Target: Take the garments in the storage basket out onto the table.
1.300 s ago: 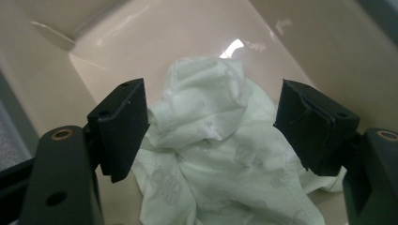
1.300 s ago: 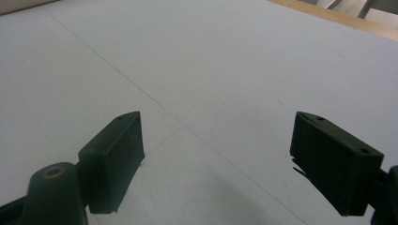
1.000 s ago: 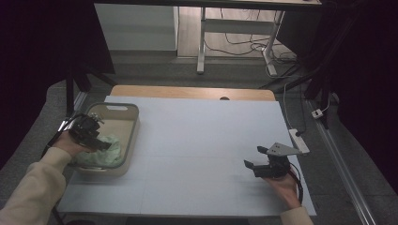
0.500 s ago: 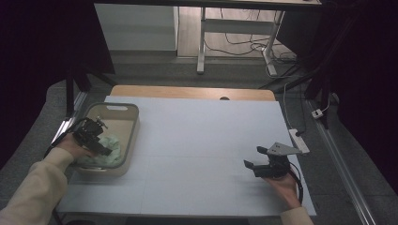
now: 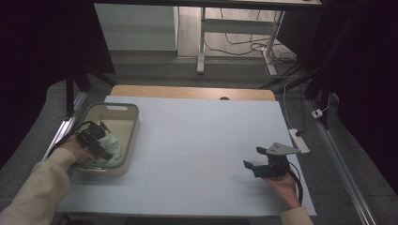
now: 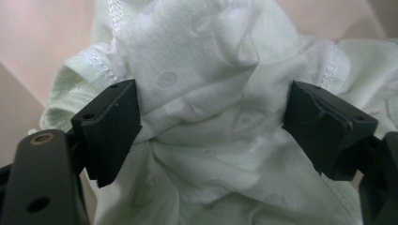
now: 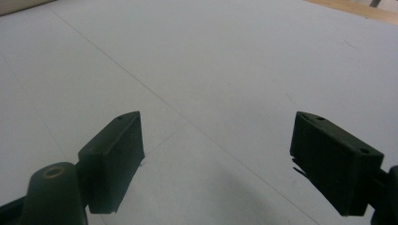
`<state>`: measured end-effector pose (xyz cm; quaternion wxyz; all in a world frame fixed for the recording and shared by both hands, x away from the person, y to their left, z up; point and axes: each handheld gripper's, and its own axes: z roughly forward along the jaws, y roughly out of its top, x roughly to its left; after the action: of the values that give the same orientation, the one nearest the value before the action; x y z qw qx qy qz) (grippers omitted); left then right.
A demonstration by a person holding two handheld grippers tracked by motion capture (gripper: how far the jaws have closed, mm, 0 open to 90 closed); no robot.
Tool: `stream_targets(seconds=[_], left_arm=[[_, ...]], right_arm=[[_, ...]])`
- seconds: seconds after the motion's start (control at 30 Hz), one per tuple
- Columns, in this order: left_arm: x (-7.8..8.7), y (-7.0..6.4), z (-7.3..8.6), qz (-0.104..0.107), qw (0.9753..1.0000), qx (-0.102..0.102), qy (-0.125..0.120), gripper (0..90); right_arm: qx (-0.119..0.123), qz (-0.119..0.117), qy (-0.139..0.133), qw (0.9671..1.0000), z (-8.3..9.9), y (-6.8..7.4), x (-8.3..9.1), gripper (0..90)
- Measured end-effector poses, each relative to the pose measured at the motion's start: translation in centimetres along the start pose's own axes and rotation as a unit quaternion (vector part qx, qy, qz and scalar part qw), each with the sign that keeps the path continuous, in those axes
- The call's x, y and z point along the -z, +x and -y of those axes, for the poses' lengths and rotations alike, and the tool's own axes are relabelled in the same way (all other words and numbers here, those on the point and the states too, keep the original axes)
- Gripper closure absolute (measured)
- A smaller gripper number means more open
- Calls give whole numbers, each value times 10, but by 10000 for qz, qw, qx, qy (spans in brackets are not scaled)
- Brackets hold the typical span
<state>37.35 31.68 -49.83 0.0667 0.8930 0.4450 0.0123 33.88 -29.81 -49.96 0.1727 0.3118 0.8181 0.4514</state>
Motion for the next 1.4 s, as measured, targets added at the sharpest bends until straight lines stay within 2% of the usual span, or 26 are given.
stream_targets(seconds=[0.17, 0.23, 0.37, 0.4, 0.43, 0.53, 0.63, 0.83, 1.0, 1.13, 1.27, 1.4], left_arm=[[-7, -4, -4, -191, 9992, -169, 314, 237], [-7, -5, -4, -118, 9995, -167, 260, 266], [-4, -4, -3, 111, 9995, -204, 202, 454], [-4, -4, -3, 111, 9995, -204, 202, 520], [-3, -4, -3, 115, 9996, -195, 190, 520], [-2, -3, -2, 123, 9996, -178, 156, 707], [-2, -2, -2, 115, 9997, -174, 121, 793], [1, -1, 1, 64, 9999, -126, -15, 807], [14, 2, 6, -15, 9992, 47, -401, 807], [26, 4, 11, -47, 9971, 132, -747, 807], [36, 5, 16, -63, 9937, 222, -1093, 807], [43, 6, 20, -87, 9910, 283, -1306, 807]], right_arm=[[4, 5, 11, 10000, 0, 0, 0, 175], [6, 8, 9, 10000, 0, 0, 0, 175], [-6, 8, 18, 10000, 0, 0, 0, 175], [-6, 8, 18, 10000, 0, 0, 0, 175], [-3, 15, 24, 10000, 0, 0, 0, 176], [5, 28, 48, 10000, 0, 0, 0, 176], [12, 50, 30, 10000, 0, 0, 0, 177], [-2, 57, 13, 10000, 0, 0, 1, 178], [-10, 66, 19, 10000, 0, 0, 1, 178], [-8, 62, -2, 10000, 0, 0, 1, 179], [-13, 69, -14, 10000, 0, 0, 1, 179], [-5, 75, -12, 10000, 0, 0, 2, 179]])
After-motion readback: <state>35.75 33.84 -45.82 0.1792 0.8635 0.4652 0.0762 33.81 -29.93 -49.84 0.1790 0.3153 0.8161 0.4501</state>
